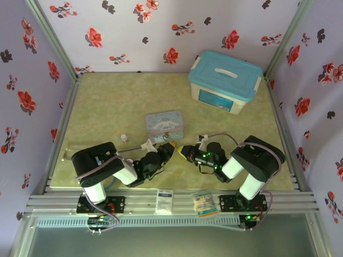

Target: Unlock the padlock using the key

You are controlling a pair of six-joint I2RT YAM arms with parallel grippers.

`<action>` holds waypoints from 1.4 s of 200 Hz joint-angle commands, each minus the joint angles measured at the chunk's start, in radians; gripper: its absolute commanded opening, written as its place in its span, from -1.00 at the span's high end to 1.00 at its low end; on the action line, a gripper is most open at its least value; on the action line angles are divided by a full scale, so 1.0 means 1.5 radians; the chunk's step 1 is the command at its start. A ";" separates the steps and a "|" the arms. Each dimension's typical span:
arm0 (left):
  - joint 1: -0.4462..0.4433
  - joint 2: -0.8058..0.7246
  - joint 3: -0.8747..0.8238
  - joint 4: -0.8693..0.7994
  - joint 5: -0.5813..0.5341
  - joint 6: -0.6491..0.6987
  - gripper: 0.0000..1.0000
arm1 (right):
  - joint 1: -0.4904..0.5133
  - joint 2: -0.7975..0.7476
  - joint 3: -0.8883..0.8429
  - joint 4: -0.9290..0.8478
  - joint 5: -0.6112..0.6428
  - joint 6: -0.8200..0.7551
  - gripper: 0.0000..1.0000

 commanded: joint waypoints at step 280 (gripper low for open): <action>-0.027 0.007 0.046 0.063 0.083 -0.034 1.00 | -0.020 0.000 0.010 0.042 0.008 -0.077 1.00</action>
